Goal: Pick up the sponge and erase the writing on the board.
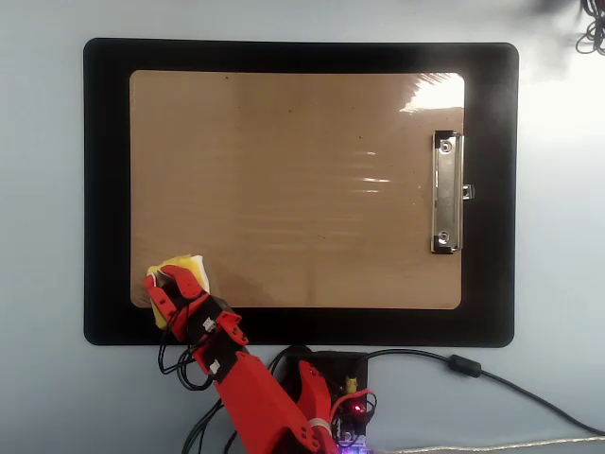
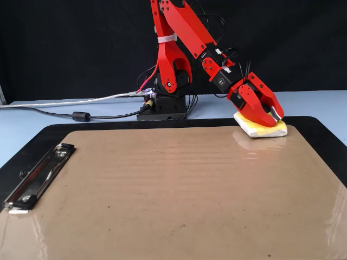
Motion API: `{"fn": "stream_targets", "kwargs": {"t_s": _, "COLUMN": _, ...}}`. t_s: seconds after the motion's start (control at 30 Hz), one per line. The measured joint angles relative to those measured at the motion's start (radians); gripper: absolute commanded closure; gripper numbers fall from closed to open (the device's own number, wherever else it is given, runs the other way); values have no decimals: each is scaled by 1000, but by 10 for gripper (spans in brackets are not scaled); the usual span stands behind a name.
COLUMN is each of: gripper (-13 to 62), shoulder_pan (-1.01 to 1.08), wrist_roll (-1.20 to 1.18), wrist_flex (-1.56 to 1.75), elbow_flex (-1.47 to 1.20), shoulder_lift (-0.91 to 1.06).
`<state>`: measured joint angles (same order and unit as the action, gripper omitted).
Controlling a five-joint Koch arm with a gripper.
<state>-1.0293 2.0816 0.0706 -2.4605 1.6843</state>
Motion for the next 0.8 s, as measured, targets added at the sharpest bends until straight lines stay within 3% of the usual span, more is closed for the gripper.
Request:
{"fn": "stream_targets", "kwargs": {"t_s": 0.33, "gripper": 555, "shoulder_pan": 0, "wrist_roll": -17, "wrist_flex": 64, "elbow_flex": 100, "shoulder_lift": -149}}
{"fn": "stream_targets", "kwargs": {"t_s": 0.47, "gripper": 200, "shoulder_pan": 0, "wrist_roll": -21, "wrist_flex": 67, "elbow_flex": 103, "shoulder_lift": -135}}
{"fn": "stream_targets", "kwargs": {"t_s": 0.63, "gripper": 166, "shoulder_pan": -3, "wrist_roll": -52, "wrist_flex": 75, "elbow_flex": 121, "shoulder_lift": -110}}
{"fn": "stream_targets", "kwargs": {"t_s": 0.8, "gripper": 167, "shoulder_pan": 55, "wrist_roll": -58, "wrist_flex": 11, "elbow_flex": 103, "shoulder_lift": 109}}
